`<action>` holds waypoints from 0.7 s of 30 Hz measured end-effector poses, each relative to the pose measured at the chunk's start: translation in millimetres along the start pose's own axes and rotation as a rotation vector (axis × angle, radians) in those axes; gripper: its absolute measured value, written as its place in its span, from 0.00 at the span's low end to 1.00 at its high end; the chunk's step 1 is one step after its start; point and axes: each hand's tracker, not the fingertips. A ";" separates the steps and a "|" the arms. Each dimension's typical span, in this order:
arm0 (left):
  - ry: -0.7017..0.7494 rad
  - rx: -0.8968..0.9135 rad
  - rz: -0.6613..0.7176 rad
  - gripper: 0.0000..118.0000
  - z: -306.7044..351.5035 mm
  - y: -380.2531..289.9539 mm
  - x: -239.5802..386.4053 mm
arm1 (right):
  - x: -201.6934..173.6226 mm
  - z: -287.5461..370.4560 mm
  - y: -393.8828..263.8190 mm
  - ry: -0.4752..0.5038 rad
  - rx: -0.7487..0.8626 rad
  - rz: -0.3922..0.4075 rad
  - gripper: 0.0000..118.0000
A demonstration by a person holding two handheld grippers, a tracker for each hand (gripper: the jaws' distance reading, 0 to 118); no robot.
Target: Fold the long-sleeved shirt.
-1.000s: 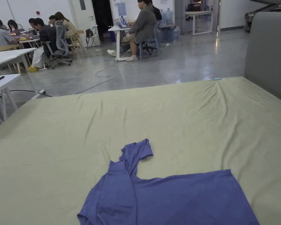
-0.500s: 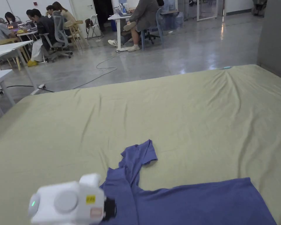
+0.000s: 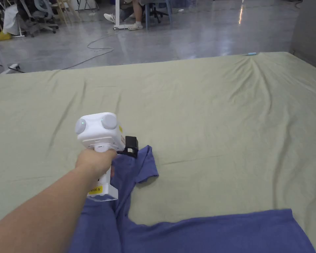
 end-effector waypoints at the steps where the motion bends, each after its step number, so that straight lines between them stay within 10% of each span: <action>1: 0.004 -0.025 -0.016 0.66 -4.2 -3.3 3.0 | -3.0 -0.4 1.3 -0.001 -0.005 -0.002 0.00; 3: 0.010 -0.009 -0.044 0.59 -25.4 6.6 -1.3 | -1.0 1.0 1.9 0.013 0.001 -0.018 0.00; 5: 0.004 -0.005 -0.048 0.07 -14.7 15.2 -8.7 | 0.9 3.0 1.9 0.021 0.007 -0.029 0.00; 6: 0.015 0.001 -0.035 0.00 3.1 12.7 -10.2 | 0.8 2.7 1.4 0.021 0.005 -0.031 0.00; 16: 0.068 0.038 -0.185 0.00 167.0 -68.1 -13.3 | 12.7 6.4 -3.0 0.157 -0.003 -0.185 0.00; 21: 0.146 0.016 -0.206 0.00 201.9 -146.7 -2.1 | 4.5 6.3 -0.8 0.065 -0.006 -0.081 0.00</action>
